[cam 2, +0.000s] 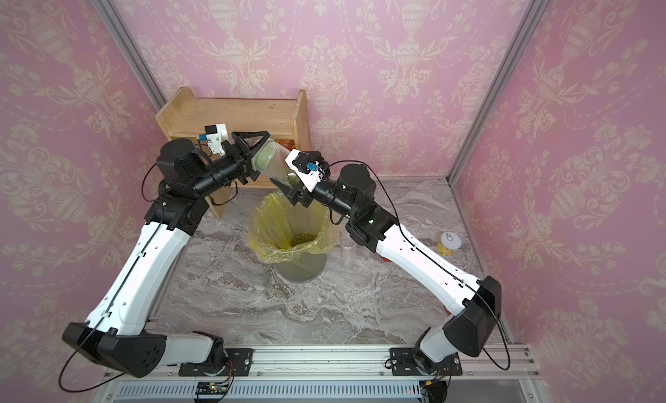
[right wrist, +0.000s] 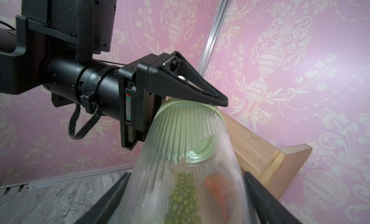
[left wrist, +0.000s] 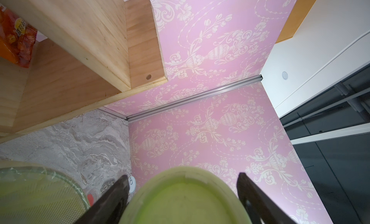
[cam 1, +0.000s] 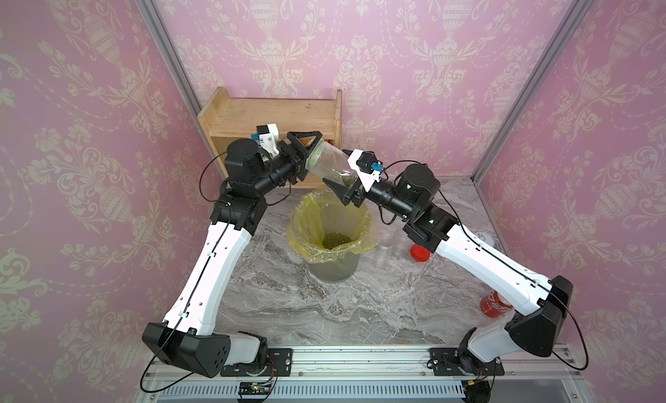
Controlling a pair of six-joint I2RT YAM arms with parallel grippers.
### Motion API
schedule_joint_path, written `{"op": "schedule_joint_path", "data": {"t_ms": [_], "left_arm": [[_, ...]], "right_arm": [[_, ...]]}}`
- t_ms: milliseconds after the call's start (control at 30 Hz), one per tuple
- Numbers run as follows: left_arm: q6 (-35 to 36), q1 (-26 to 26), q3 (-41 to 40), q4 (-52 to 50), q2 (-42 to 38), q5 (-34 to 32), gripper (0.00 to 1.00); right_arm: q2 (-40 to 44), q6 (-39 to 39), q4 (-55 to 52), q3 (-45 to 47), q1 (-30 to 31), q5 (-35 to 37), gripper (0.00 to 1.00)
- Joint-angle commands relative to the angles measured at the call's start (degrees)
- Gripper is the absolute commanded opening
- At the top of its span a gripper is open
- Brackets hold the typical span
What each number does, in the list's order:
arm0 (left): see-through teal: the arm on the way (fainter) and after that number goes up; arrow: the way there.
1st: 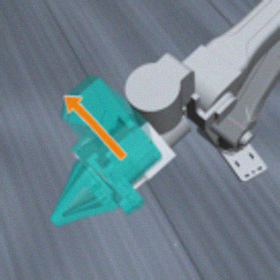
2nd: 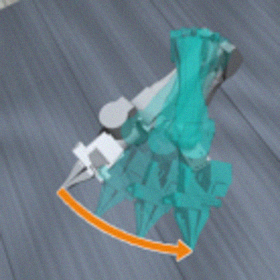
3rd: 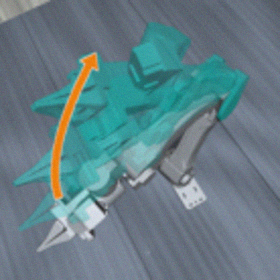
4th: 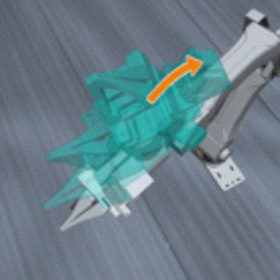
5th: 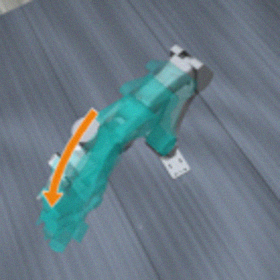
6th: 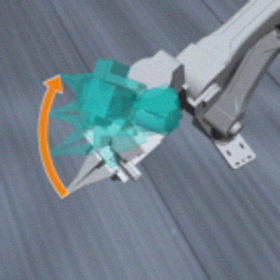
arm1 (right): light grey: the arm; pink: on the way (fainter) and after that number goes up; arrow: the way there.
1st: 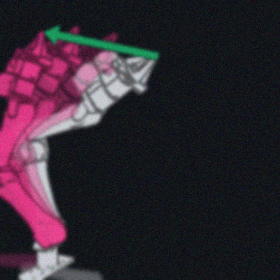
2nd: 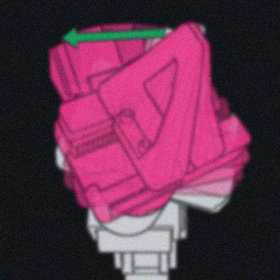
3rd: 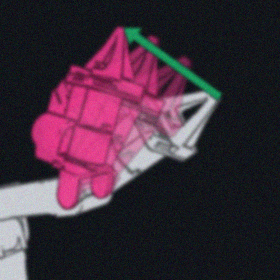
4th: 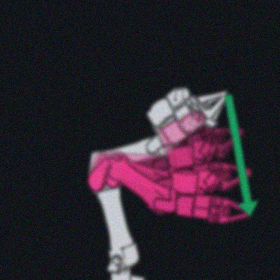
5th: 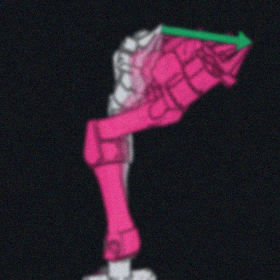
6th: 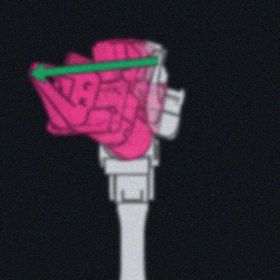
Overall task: Empty moldy mung beans from jars
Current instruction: Unscrew the lid from the jar.
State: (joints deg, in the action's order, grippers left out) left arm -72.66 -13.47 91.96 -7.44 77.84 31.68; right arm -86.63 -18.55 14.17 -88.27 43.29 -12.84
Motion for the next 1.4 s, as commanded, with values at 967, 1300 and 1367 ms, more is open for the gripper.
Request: {"op": "schedule_joint_path", "data": {"t_ms": [967,1300,1367], "left_arm": [[5.57,-1.13,-1.76,5.35,0.4,2.82,0.91],[-0.06,0.91,-5.66,9.03,-0.48,1.4,0.76],[0.57,0.9,-4.27,6.96,0.22,2.0,0.76]], "right_arm": [[2.16,-2.29,2.58,-1.05,3.28,-3.84,0.23],[3.25,-5.32,-0.62,-0.66,3.22,-4.14,0.23],[2.98,-6.5,-2.13,-1.39,3.32,-4.8,0.23]]}}
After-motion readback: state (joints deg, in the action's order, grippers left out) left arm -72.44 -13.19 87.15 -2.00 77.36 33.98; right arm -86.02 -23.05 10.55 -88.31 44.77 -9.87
